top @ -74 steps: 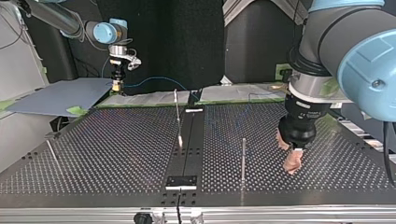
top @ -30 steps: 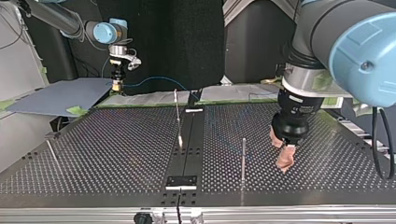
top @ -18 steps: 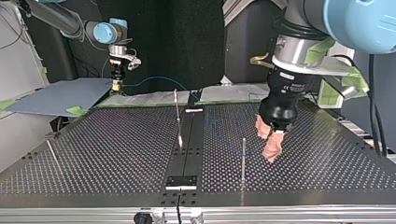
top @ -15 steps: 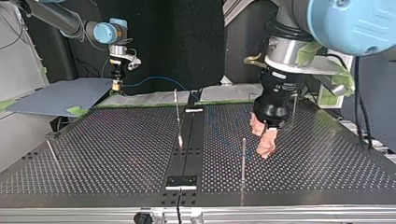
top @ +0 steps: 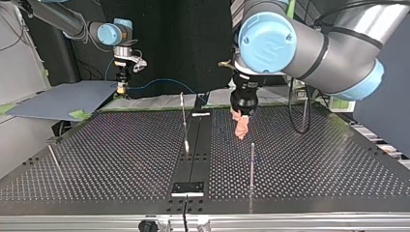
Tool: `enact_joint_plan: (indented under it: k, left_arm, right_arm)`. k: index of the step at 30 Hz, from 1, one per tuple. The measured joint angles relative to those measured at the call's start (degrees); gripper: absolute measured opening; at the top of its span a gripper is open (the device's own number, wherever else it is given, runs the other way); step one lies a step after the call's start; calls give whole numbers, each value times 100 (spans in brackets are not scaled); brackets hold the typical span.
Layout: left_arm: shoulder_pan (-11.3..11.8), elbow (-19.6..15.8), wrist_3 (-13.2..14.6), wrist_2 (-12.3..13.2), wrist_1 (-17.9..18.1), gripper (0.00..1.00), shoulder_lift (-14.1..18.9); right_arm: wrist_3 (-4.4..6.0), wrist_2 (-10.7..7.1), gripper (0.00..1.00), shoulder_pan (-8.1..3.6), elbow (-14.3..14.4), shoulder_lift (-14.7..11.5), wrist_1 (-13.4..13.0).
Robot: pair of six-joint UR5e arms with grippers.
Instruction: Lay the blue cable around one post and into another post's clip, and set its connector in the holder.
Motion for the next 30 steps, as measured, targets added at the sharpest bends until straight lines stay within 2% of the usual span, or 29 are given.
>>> enact_joint_plan:
  k: [7, 14, 25, 30]
  left_arm:
    - [-324, -325, -219, -93, 324, 100, -324]
    - [-636, -636, -355, -10, 638, 100, -520]
    - [-1185, -1187, -270, 29, 1188, 100, -1036]
    - [-1301, -1418, -263, 11, 1417, 100, -1265]
  right_arm:
    - [-38, -4, 0, 3, 0, 0, 7]
    - [-123, 3, 0, 5, 0, 0, 65]
    - [-178, 9, 0, 12, 0, 0, 114]
    - [-193, 17, 0, 12, 0, -1, 129]
